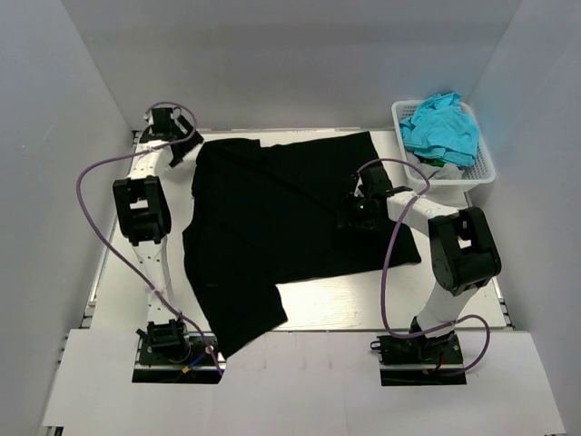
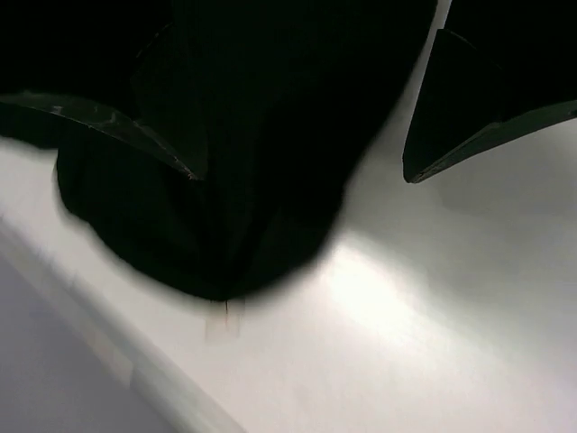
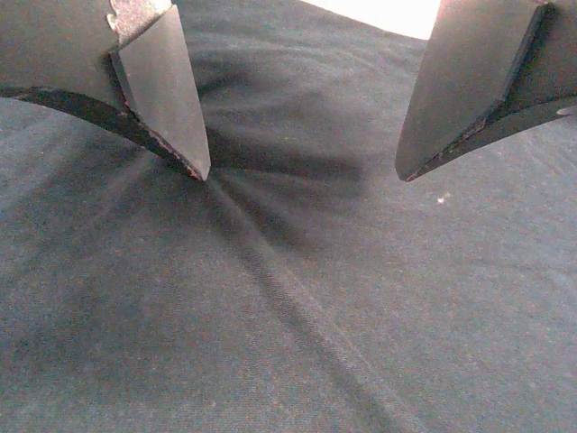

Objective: Fold and stack the t-shirts
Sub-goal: Flatten out the tshirt, then grap the side of the flattened tshirt closest away from the robot with both arms, then fold the flattened tshirt in 1/3 of the way

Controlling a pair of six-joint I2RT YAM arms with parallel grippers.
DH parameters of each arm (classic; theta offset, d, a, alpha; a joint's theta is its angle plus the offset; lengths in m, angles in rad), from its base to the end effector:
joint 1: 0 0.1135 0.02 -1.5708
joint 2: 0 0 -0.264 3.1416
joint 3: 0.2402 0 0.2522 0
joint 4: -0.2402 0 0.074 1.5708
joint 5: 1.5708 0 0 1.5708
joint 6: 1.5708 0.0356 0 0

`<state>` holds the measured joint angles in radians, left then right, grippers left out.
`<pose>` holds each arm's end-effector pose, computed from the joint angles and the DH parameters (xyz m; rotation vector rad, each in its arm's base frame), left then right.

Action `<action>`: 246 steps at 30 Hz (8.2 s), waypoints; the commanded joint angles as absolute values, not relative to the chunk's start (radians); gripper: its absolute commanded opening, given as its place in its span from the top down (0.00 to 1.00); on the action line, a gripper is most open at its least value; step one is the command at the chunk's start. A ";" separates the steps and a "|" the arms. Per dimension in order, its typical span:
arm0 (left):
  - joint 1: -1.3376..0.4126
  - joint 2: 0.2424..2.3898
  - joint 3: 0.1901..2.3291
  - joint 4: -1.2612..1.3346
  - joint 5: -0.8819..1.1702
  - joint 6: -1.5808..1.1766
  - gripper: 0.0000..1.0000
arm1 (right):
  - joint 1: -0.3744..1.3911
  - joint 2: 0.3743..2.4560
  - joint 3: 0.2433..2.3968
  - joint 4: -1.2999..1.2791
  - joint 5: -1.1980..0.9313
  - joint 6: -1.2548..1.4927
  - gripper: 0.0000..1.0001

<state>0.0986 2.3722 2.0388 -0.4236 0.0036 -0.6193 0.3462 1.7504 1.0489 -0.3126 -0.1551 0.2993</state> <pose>0.5378 0.0531 0.1984 -0.8213 2.1942 -0.2640 0.3280 0.1242 0.1683 -0.1200 2.6268 0.4320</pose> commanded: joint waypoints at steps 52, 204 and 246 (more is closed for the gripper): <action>-0.020 2.003 1.661 -0.623 0.055 -0.388 0.01 | 0.287 1.759 1.355 -0.574 0.035 0.316 0.10; -0.173 1.146 0.954 -0.808 0.089 -0.885 1.00 | 0.110 1.361 0.742 -0.348 0.040 0.480 1.00; -0.123 1.773 1.652 -0.499 -0.083 -0.649 1.00 | 0.064 1.891 1.546 -0.655 0.127 0.419 1.00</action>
